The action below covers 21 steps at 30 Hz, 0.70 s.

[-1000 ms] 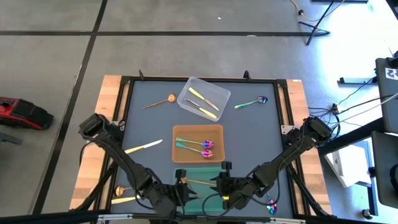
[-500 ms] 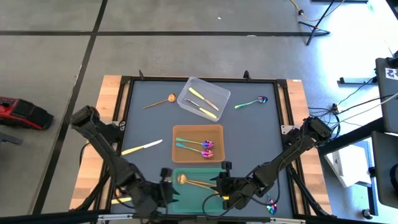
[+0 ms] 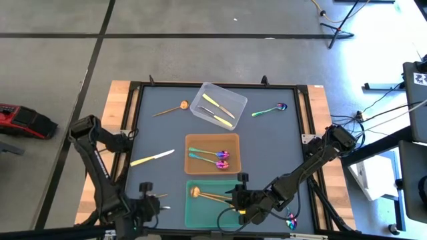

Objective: Sort silverware by color (type)
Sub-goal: Put the gold spoon into the green bin

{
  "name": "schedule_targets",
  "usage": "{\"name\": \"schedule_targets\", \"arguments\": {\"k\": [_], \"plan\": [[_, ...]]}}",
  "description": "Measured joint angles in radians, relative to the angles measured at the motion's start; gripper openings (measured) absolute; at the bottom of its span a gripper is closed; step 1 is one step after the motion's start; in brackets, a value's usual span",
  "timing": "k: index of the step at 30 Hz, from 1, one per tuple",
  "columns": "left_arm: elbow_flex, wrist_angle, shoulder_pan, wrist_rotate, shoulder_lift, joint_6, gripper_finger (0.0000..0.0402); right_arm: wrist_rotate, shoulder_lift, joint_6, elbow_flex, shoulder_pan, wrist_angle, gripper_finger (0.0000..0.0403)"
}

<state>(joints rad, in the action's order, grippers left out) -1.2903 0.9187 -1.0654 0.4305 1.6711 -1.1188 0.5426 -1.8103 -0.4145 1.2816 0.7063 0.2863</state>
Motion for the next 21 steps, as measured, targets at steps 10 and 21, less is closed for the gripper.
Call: {"name": "schedule_targets", "arguments": {"k": [10,21], "plan": [[0.228,-0.029,-0.056,-0.21,0.0,-0.314,0.0088,0.0,0.0,0.0,0.0,0.0,0.0,0.0127],[0.357,-0.199,-0.062,-0.29,-0.003,-0.346,0.0088,0.035,0.0,0.003,0.0,0.0,0.002,0.0127]]}}
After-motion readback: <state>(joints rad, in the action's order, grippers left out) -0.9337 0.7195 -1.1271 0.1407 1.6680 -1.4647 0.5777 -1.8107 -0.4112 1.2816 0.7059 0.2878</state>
